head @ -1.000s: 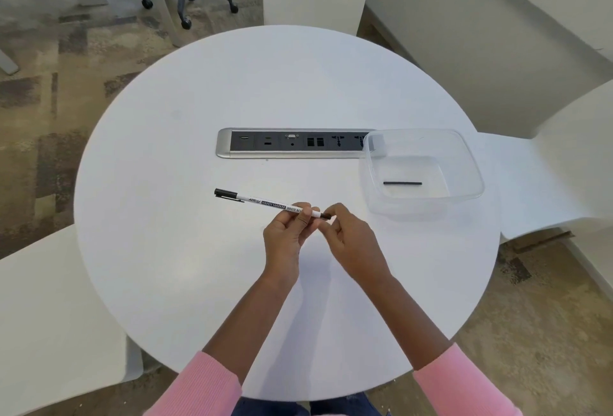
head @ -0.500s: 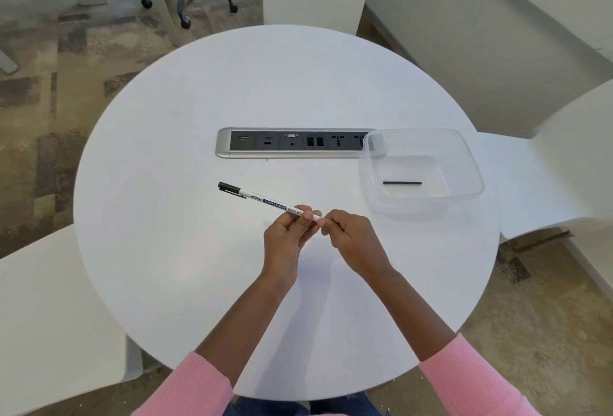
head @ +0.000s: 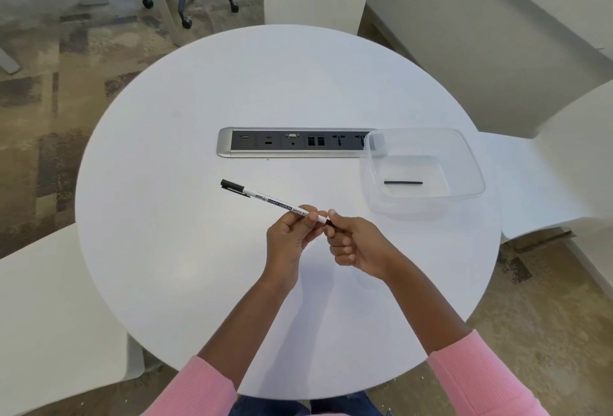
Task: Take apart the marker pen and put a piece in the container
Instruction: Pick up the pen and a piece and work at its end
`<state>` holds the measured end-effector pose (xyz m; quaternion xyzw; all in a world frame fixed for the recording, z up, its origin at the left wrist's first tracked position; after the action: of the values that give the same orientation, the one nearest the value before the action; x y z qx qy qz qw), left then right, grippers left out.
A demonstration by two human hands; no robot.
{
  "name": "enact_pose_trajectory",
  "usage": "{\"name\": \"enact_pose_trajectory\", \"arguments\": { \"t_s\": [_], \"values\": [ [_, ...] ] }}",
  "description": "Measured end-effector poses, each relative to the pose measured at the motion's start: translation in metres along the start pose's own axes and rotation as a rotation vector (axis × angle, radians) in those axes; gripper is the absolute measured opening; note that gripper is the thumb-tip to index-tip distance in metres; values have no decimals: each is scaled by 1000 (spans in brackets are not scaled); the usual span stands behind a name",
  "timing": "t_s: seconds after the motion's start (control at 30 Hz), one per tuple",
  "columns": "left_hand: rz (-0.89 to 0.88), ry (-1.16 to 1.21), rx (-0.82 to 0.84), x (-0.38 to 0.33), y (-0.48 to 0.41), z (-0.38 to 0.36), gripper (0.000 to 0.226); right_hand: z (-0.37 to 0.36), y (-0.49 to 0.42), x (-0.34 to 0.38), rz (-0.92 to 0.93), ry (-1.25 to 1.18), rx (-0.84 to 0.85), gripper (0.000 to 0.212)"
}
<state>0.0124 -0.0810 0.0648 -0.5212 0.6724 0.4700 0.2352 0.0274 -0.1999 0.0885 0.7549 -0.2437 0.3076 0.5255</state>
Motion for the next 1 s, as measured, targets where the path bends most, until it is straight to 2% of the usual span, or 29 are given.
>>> {"name": "enact_pose_trajectory", "arguments": {
  "t_s": [0.1,0.2,0.3,0.5,0.57,0.7,1.0],
  "values": [
    [16,84,-69,0,0,0,18,-6,2,-2,272,359,-242,41],
    [58,195,-112,2,0,0,13,-8,6,-8,592,493,-444,6],
    [76,292,-112,2,1,-1,13,-9,7,-14,770,489,-510,17],
    [90,392,-134,0,6,-12,16,-12,9,-11,974,510,-609,21],
    [84,404,-146,-1,7,-14,16,-13,9,-9,970,474,-609,24],
    [66,385,-166,0,9,-15,14,-15,8,-9,848,340,-572,30],
    [19,255,-205,3,11,-9,16,-12,6,-1,488,121,-383,16]
  ]
}}
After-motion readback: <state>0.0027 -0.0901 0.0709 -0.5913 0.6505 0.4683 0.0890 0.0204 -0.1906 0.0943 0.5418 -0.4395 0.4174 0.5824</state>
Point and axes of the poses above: each hand's wrist, its own y-axis away from the middle knuckle, its own z-axis out of the back of the hand, x = y × z, the point moved 2 cm from there along -y, towards the middle knuckle, and after that the axes turned 4 degrees about z, right-handed, at the moved point
